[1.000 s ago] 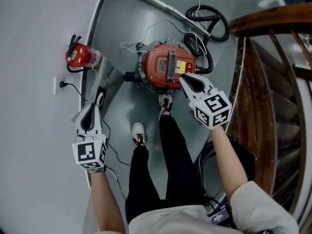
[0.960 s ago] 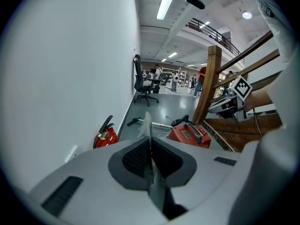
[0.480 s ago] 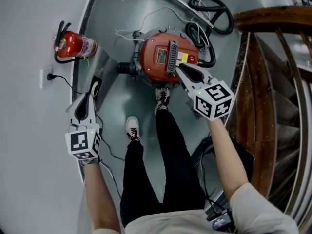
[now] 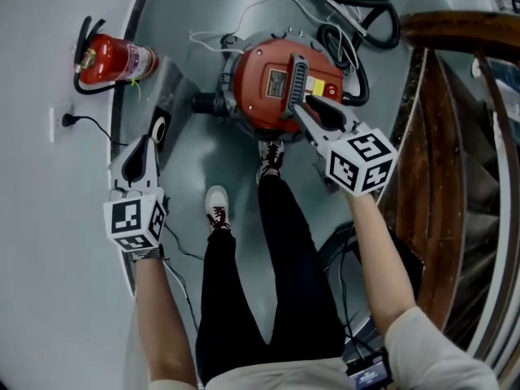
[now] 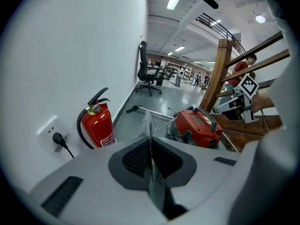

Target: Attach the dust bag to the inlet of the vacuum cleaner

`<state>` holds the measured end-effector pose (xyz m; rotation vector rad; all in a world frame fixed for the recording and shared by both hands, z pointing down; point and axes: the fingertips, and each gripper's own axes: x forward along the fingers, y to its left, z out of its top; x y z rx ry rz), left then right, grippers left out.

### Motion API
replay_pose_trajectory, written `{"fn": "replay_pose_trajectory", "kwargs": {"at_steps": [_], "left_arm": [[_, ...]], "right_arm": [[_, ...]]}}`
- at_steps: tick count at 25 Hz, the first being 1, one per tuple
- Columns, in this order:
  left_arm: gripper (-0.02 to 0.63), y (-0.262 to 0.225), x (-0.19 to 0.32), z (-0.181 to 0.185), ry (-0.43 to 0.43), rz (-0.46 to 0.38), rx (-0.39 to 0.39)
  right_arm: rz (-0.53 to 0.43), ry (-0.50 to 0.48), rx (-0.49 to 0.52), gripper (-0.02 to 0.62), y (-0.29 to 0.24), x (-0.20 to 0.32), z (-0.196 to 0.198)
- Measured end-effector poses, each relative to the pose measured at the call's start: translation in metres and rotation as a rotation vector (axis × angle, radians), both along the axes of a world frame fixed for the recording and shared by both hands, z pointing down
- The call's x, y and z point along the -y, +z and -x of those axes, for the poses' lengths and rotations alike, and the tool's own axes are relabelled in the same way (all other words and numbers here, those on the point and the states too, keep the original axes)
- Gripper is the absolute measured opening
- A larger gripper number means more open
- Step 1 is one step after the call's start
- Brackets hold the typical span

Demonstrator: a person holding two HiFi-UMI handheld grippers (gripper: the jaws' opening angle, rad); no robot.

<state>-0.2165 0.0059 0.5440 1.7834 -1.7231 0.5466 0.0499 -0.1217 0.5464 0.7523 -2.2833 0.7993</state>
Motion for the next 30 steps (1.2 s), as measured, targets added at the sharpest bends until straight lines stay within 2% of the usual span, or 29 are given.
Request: {"fn": "replay_pose_trajectory", "kwargs": {"at_steps": [3, 8, 16, 30], "left_arm": [[0.02, 0.01, 0.004, -0.003, -0.006, 0.005, -0.021], [0.02, 0.031, 0.006, -0.007, -0.022, 0.039, -0.045], [0.02, 0.06, 0.016, -0.01, -0.027, 0.089, -0.066], [0.02, 0.083, 0.042, -0.029, -0.045, 0.095, -0.132]], "right_arm": [[0.008, 0.026, -0.001, 0.135, 0.008, 0.006, -0.003], [0.074, 0.079, 0.067, 0.156, 0.017, 0.01, -0.005], [0.119, 0.061, 0.105, 0.187, 0.035, 0.01, -0.004], [0.1, 0.084, 0.192, 0.225, 0.039, 0.01, -0.005]]}}
